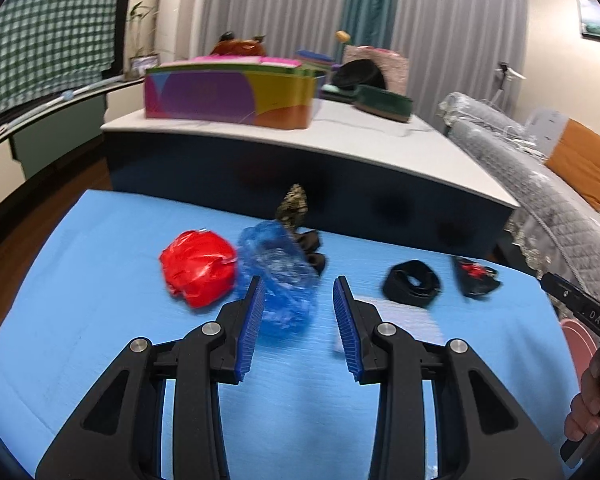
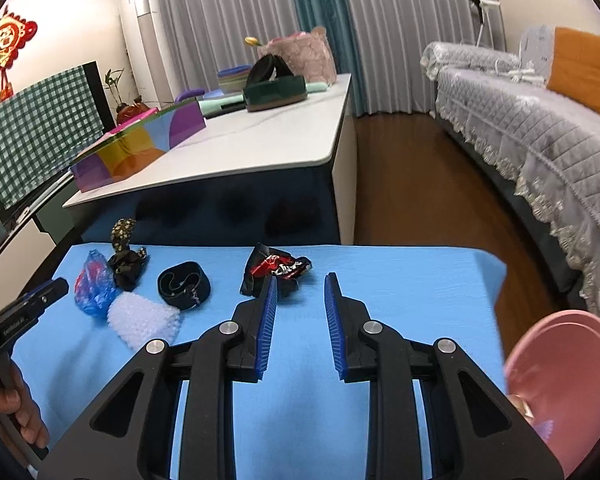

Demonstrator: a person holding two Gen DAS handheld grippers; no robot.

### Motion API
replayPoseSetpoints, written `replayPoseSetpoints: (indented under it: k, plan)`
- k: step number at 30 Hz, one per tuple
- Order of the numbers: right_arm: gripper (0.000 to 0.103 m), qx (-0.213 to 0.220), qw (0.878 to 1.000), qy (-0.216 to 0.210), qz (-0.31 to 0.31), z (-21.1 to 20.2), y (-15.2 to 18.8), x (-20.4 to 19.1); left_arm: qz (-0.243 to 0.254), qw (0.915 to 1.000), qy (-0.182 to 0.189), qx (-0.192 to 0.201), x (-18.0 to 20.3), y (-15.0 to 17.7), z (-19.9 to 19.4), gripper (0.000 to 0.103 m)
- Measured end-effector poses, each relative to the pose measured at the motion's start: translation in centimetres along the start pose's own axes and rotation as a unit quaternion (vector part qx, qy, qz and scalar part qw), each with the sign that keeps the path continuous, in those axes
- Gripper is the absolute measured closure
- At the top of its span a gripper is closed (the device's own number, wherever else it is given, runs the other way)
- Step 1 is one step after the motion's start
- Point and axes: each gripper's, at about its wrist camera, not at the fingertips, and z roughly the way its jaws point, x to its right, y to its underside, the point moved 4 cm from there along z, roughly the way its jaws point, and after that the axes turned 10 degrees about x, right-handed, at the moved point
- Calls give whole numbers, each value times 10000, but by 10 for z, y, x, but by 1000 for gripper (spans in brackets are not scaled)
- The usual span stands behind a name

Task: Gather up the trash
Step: 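Move both grippers back over the table toward the remaining trash, then grasp the blue plastic bag with the left gripper while the right grasps the black wrapper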

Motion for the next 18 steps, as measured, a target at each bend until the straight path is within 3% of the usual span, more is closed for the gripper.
replayPoseSetpoints:
  k: [2,5,15,16,18]
  plan:
    - [73,-123,9999,-39,-92,14,4,-5,-29,10000,-38,-48,-4,0,7,57]
    - [66,-226,9997,-45,-71,30,6,-8,-79,9998,-139,-142,-13,2,18,56]
    - [64,-637,9979,-48,-74,60,9,-10,-401,9980,-165,-465,-25,13,39,56]
    - [64,-669,9977,-51,-57,61,10,-10,-392,9978,-148,-515,-24,15,41,58]
    - [66,-727,9973,-63,-38,64,11,-9,-427,9974,-86,-568,-24,17,43,72]
